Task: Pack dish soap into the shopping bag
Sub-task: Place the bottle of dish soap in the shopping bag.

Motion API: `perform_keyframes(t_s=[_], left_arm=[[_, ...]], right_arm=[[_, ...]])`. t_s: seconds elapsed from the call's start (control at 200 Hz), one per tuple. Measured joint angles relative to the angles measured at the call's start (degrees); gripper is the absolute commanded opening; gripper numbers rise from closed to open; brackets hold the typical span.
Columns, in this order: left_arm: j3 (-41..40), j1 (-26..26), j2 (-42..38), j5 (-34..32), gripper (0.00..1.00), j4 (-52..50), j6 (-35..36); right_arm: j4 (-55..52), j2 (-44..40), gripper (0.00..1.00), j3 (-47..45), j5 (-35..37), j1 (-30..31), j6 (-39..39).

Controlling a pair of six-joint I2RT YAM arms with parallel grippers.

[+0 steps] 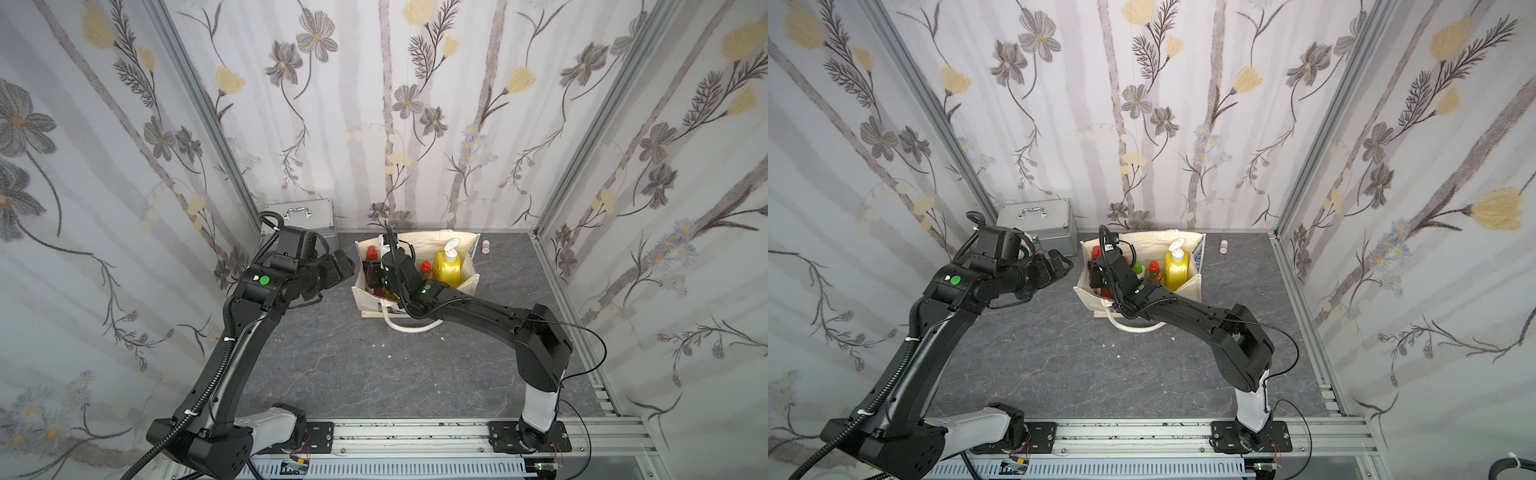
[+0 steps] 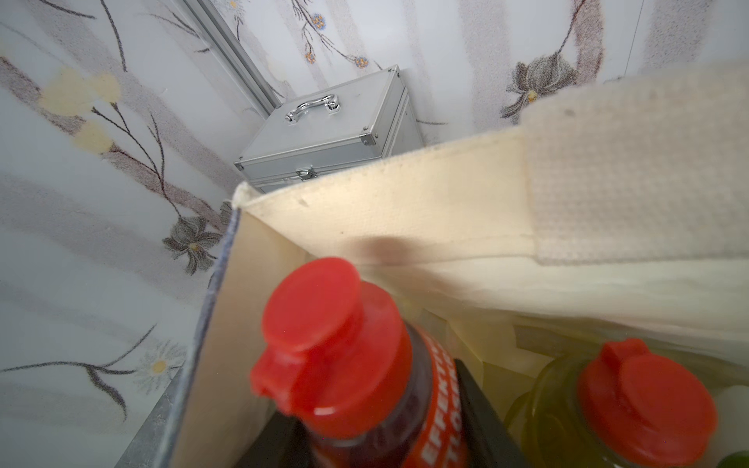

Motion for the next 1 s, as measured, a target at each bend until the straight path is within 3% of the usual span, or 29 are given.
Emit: perform_keyframes(t_s=[0.51, 0.999], left_arm=[[-0.2, 0.0, 0.1, 0.4, 1.0, 0.2, -0.6], [-0.7, -0.2, 0.1, 0.3, 1.0, 0.4, -0.9]], right_arm=[[1.9, 0.9, 0.34, -1.3, -1.2, -0.4, 0.4], [1.8, 0.4, 0.47, -1.6, -2.6, -0.7, 0.0]])
